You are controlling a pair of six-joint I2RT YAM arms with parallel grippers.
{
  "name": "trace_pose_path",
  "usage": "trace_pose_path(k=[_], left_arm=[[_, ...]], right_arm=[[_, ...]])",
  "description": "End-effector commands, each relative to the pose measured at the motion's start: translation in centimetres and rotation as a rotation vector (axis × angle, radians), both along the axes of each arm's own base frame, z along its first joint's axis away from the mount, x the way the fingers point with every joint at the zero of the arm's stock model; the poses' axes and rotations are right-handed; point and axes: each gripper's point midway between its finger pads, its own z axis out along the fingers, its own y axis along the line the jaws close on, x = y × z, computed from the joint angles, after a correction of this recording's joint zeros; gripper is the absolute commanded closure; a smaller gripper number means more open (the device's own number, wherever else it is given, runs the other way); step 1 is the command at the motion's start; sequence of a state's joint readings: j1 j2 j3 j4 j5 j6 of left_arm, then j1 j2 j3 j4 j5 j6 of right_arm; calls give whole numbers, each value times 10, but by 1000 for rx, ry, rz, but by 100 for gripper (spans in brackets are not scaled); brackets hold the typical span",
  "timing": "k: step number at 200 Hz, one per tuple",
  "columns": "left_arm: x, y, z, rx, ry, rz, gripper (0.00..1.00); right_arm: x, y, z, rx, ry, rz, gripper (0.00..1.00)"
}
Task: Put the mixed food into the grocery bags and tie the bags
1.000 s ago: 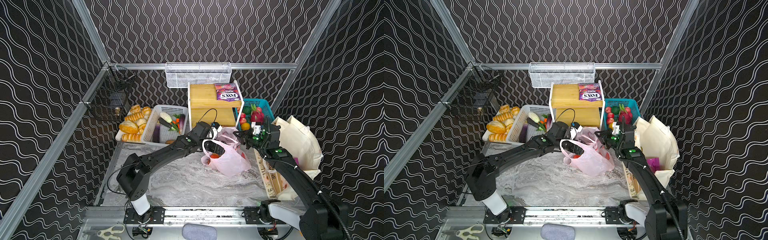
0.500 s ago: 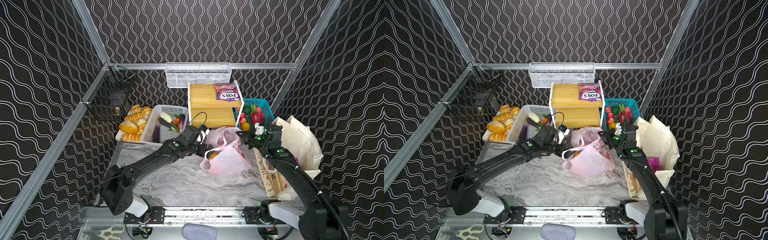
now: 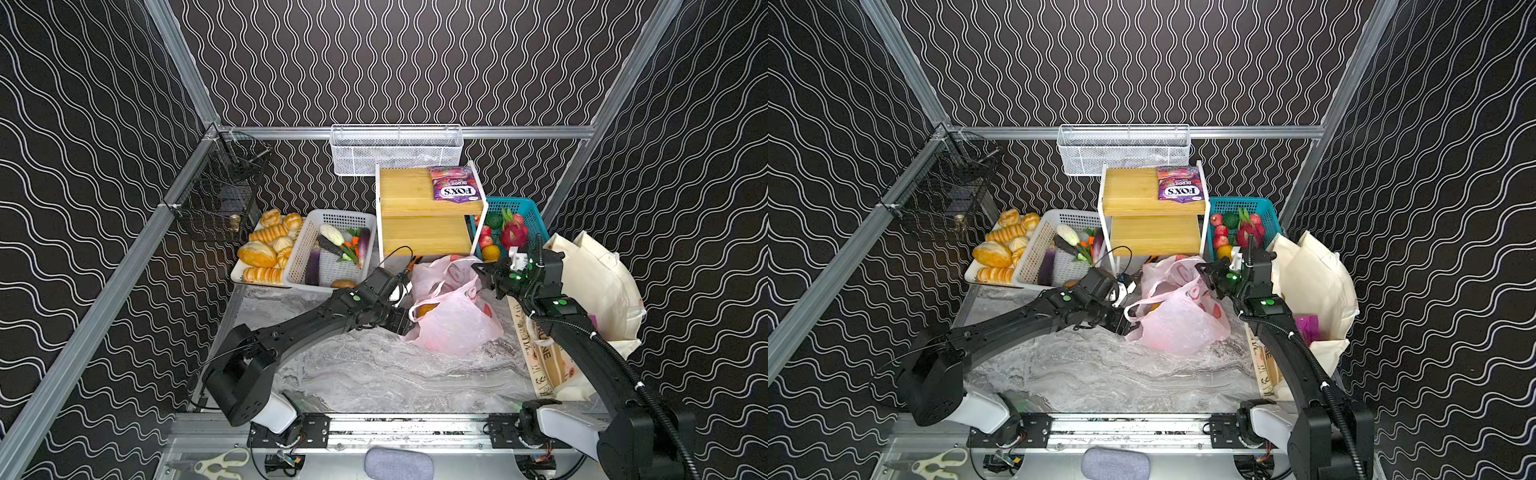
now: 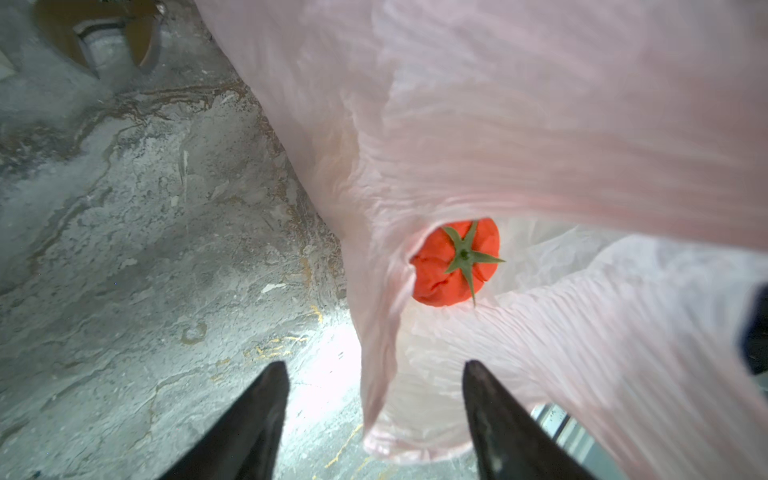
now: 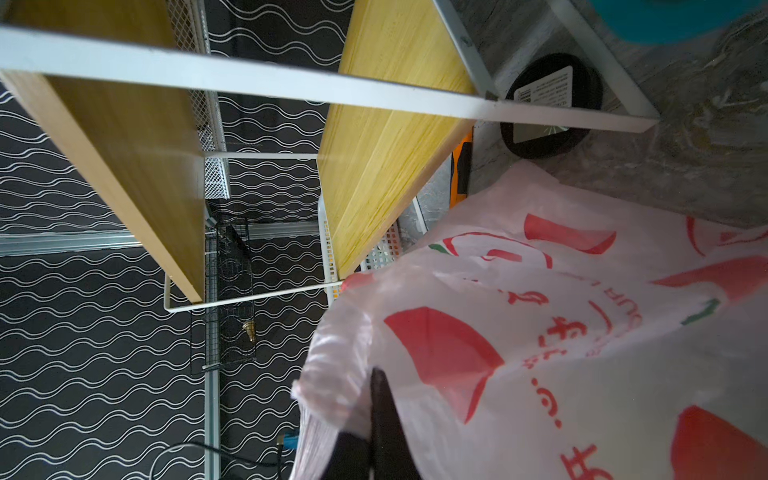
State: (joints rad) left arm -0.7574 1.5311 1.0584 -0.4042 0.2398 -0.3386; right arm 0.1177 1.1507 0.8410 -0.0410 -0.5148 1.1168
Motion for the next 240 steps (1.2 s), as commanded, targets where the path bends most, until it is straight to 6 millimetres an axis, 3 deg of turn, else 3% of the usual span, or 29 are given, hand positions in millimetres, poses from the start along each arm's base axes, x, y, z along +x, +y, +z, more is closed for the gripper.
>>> trace_pose_path(k=[1,17,39,64,88,123,150,169,190,200,215,230,240], left_arm=[[10,-7,-1,-26,-19,23,45],[14,-10,2,-45,-36,34,69],[19,-14,41,-183,-133,50,100],[44,8,82,-267,-134,185,100],[58,14,128,-321,-143,204,100],[86,10,160,-461,-78,217,100],[97,2,180,-551,-73,188,100],[100,5,171,-524,-71,205,100],[97,8,157,-490,-36,200,100],[95,12,148,-461,-31,204,87],[92,24,134,-381,-33,233,79],[89,39,126,-318,-52,265,59],[87,48,128,-303,-78,282,51]], right_arm=[[0,2,10,20,-32,4,100],[-1,1,9,18,-29,3,100],[-3,1,14,-10,-53,17,100],[-11,11,43,-7,-188,105,100],[-23,12,62,-56,-275,142,100],[-34,6,59,-175,-265,159,100],[-33,2,43,-211,-212,151,100],[-29,1,33,-219,-186,140,100],[-24,6,36,-189,-203,157,100],[-21,8,38,-176,-209,162,100],[-16,8,40,-172,-215,159,100],[-12,8,39,-171,-213,154,100],[-11,9,39,-166,-214,153,100]])
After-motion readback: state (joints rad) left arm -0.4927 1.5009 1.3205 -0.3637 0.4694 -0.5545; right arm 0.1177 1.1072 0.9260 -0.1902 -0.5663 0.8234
